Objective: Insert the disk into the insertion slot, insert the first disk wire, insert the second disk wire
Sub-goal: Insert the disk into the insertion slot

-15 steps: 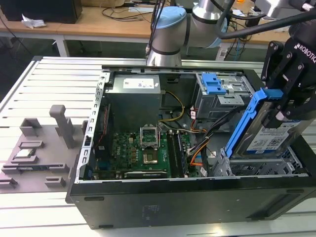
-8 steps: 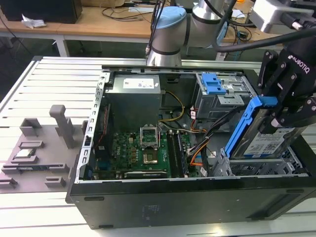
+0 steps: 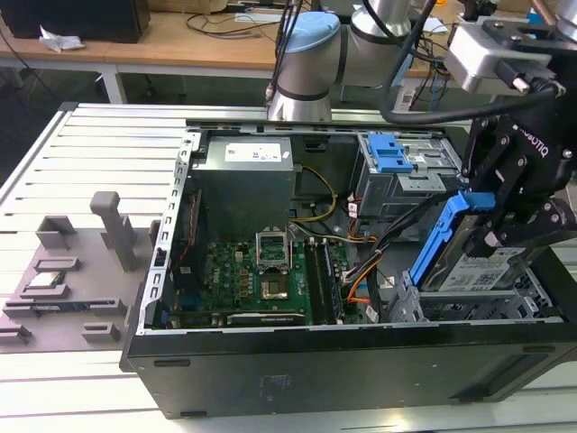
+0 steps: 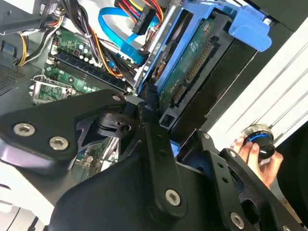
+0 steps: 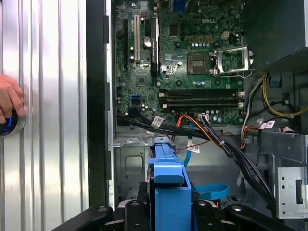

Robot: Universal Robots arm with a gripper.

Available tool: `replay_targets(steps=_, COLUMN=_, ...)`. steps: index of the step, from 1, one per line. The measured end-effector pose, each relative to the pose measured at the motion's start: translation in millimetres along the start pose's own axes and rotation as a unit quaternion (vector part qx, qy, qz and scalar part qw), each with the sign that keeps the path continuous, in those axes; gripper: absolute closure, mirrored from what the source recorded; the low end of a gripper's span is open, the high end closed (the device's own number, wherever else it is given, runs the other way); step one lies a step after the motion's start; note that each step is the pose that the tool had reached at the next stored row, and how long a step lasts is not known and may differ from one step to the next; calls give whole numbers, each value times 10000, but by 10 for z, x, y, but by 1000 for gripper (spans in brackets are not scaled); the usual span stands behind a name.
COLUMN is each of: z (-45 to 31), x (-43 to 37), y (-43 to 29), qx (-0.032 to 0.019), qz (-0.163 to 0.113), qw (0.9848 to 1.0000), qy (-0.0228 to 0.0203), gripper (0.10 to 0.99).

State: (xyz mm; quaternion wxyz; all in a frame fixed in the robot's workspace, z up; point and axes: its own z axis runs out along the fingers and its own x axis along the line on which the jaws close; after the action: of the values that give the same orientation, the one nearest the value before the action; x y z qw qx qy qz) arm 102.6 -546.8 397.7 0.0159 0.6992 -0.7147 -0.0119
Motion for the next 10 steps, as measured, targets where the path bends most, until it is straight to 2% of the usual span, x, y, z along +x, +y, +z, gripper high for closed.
replay_targets(steps=5, z=78, x=-1, y=-3, qx=0, qz=0, qw=10000, qy=1, gripper=722)
replay_targets(steps=10, z=80, x=0, y=-3, qx=0, qz=0, qw=10000, qy=1, gripper=722)
